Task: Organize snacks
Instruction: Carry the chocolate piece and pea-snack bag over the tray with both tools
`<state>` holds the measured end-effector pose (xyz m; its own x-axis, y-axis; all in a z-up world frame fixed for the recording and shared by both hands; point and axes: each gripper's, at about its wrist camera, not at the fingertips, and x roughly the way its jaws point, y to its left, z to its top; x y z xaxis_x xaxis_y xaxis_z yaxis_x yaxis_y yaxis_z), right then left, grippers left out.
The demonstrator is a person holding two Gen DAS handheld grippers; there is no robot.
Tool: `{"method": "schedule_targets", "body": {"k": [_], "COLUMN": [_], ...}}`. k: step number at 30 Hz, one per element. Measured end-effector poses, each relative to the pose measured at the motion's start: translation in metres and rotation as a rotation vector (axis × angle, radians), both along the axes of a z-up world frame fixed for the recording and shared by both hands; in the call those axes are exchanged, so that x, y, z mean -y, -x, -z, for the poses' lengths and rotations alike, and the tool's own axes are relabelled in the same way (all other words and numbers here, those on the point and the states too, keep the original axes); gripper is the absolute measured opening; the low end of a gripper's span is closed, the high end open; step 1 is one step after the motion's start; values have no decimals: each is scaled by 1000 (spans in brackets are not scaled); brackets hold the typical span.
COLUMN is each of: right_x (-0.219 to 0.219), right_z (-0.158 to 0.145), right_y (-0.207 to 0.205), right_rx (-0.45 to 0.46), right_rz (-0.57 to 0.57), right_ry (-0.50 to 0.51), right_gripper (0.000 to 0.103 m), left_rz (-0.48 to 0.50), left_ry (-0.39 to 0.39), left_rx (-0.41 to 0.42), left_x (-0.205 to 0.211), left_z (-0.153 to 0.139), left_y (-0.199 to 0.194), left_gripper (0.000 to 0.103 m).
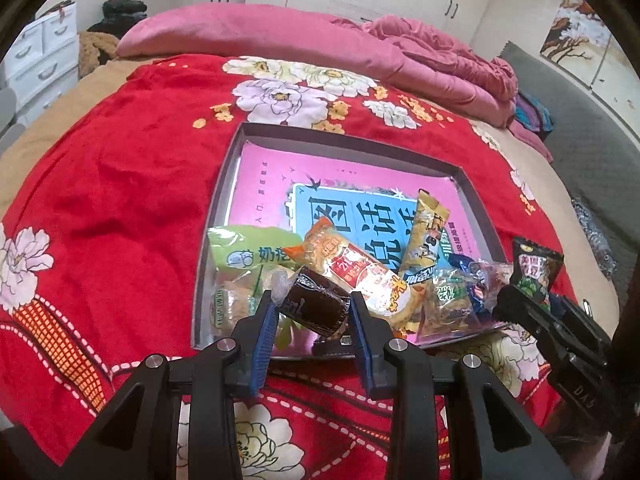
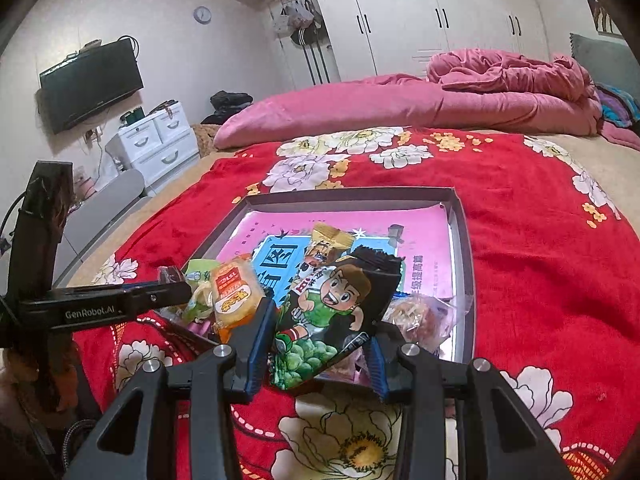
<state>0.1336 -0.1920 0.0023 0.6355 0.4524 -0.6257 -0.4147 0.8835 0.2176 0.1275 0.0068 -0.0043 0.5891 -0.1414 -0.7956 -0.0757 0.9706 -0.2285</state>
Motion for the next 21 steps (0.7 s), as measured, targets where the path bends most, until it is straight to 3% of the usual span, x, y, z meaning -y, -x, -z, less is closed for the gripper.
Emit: {"method": "schedule_targets", "body": {"k": [21], "right_x": [-4], "right_z": [5], "right_y": [-20], "right_rx": [-7], "right_rz": [-6], "right_ry": [4], "right_gripper": [42], "left_rz": [22], "left_ry": [-21], "left_rx": [-31], "left_x": [14], "left_z": [14], "left_y": [-16], "left_gripper": [36]}}
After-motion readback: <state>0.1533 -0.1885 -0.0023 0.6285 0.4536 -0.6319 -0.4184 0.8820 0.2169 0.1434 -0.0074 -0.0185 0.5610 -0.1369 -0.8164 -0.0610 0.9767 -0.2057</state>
